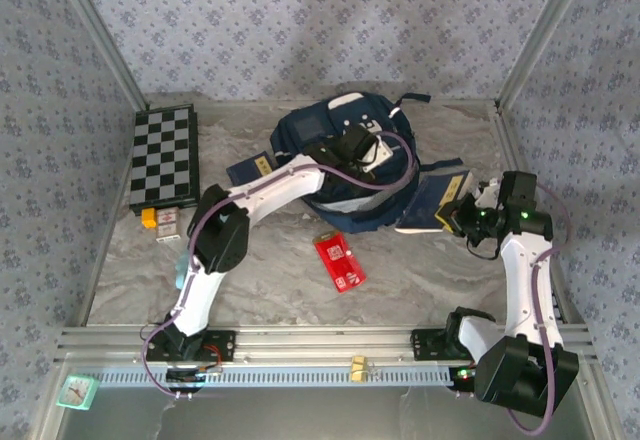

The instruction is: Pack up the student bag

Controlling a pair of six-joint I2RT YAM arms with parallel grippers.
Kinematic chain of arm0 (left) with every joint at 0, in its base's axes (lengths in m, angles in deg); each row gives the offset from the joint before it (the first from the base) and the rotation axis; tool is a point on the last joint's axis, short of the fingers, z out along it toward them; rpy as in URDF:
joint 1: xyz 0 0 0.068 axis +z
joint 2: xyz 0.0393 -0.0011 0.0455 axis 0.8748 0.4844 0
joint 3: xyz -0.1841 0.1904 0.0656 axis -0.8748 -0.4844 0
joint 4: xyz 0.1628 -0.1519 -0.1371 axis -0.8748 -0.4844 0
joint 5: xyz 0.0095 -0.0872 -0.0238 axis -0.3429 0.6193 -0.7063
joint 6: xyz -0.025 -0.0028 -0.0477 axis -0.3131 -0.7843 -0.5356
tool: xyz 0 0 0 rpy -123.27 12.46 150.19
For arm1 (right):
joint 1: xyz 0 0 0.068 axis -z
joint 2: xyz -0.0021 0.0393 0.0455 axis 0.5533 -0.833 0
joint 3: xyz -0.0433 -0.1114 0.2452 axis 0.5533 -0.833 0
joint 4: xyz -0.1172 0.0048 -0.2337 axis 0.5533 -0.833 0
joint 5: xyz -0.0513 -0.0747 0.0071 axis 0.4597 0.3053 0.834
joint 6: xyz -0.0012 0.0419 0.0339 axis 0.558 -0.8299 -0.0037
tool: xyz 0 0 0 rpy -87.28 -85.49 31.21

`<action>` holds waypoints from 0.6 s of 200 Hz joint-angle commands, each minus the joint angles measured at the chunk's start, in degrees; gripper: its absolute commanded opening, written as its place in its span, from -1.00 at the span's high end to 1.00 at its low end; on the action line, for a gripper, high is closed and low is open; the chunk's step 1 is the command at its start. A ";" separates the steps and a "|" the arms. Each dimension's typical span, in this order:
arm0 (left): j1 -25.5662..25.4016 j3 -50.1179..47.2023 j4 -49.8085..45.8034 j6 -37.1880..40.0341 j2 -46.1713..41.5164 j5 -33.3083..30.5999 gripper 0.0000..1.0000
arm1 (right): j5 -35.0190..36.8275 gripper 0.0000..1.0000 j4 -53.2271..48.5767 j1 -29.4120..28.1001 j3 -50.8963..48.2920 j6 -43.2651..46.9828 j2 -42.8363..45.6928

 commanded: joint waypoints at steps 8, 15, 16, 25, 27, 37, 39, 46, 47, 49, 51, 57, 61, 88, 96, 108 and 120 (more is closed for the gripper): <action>0.88 5.58 -2.78 -2.46 -7.45 -1.81 1.00 | -10.02 1.00 3.77 -1.60 1.61 0.90 -0.36; 1.13 5.84 -2.43 -2.62 -8.16 -1.79 1.00 | -11.30 1.00 5.22 -2.99 1.59 0.26 -1.20; 1.19 5.88 -2.42 -2.67 -8.25 -1.83 1.00 | -11.32 1.00 5.30 -3.26 1.70 0.25 -1.35; 1.72 6.46 -2.35 -3.07 -8.84 -1.22 1.00 | -10.95 1.00 5.66 -6.17 2.81 0.72 -2.66; 1.80 6.67 -2.43 -3.14 -8.90 -1.00 1.00 | -10.77 1.00 5.82 -6.92 3.10 0.87 -3.02; 2.44 7.68 -2.99 -3.16 -9.20 0.38 1.00 | -10.52 1.00 7.88 -10.94 3.72 1.12 -4.98; 2.51 7.86 -3.08 -3.23 -9.21 0.56 1.00 | -10.44 1.00 8.37 -11.62 3.81 1.18 -5.53; 2.86 8.11 -2.96 -3.17 -9.47 1.13 1.00 | -9.71 1.00 9.77 -13.86 4.22 1.33 -7.54; 2.89 8.16 -2.95 -3.17 -9.47 1.17 1.00 | -9.65 1.00 9.86 -14.15 4.29 1.40 -7.81; 2.93 8.20 -2.93 -3.21 -9.52 1.16 1.00 | -9.45 1.00 10.08 -14.69 4.41 1.41 -8.42; 3.05 8.27 -2.80 -3.24 -9.60 1.22 1.00 | -9.25 1.00 10.51 -15.11 4.51 1.17 -8.98; 3.26 8.58 -2.67 -3.43 -9.70 1.19 1.00 | -8.97 1.00 12.53 -16.43 4.75 0.17 -10.65; 3.47 8.96 -2.70 -3.64 -9.68 1.21 1.00 | -9.11 1.00 14.15 -17.19 4.80 -0.36 -12.06; 3.90 9.79 -2.73 -3.91 -9.81 1.74 1.00 | -7.43 1.00 26.03 -20.05 5.23 -3.33 -19.61; 4.03 9.92 -2.51 -4.25 -9.85 1.56 1.00 | -7.31 1.00 28.87 -20.44 5.77 -3.94 -22.13; 4.10 10.19 -2.34 -4.48 -9.75 2.43 1.00 | -7.79 1.00 32.01 -21.02 7.57 -3.97 -26.19; 4.13 10.38 -2.31 -4.81 -9.66 2.70 1.00 | -6.47 1.00 32.43 -21.50 10.56 -3.19 -30.54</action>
